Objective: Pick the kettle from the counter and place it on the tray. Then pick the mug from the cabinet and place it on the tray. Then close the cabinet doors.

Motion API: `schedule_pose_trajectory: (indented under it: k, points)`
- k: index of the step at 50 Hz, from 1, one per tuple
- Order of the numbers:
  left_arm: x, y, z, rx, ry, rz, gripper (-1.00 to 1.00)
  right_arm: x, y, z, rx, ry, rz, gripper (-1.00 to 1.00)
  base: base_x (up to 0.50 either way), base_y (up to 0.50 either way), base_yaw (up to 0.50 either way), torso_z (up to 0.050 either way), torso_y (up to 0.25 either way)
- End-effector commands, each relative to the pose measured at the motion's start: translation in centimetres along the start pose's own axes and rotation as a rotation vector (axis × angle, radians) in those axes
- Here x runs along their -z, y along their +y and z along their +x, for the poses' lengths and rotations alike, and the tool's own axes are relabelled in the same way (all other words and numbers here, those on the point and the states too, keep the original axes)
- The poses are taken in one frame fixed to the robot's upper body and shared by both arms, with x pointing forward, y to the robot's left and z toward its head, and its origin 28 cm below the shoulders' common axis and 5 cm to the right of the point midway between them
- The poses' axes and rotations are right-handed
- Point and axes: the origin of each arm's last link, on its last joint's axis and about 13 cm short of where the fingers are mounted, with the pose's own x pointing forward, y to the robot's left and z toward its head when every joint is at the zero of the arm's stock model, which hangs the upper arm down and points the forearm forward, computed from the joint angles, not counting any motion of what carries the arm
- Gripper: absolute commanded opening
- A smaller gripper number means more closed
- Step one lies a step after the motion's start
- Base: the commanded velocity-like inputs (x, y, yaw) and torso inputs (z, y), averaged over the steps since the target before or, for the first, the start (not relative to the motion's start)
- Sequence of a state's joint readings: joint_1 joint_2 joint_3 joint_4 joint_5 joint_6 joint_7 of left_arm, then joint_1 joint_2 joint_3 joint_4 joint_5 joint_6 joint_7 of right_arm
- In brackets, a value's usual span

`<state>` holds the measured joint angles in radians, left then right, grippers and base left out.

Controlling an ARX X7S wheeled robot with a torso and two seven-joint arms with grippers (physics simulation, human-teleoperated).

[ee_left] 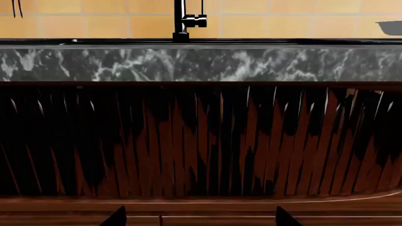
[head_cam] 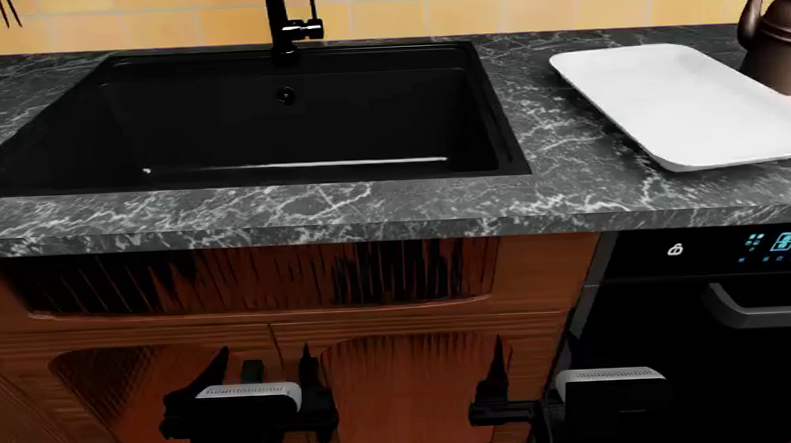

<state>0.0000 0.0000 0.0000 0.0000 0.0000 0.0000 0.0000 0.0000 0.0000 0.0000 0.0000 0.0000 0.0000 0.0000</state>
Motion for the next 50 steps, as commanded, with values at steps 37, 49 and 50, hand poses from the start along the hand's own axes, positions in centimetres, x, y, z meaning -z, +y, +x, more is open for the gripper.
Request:
schedule_pose_trajectory:
  k: [37,49,50]
  points:
    - [-25.1,0.7,5.5,-0.05,-0.375,0.067,1.0,-3.2,-0.3,-1.6,0.072,-0.055,-0.038,1.0,0.0,0.0,0.0,0.032,0.001]
    - [-37.9,-0.1,8.5,-0.103,-0.478,0.109,1.0,-3.7,-0.4,-1.9,0.073,-0.071,-0.035,1.0,0.0,0.0,0.0,0.05,0.001]
    - [-38.8,-0.2,8.6,-0.107,-0.484,0.11,1.0,-3.8,-0.5,-1.9,0.073,-0.072,-0.034,1.0,0.0,0.0,0.0,0.05,0.0]
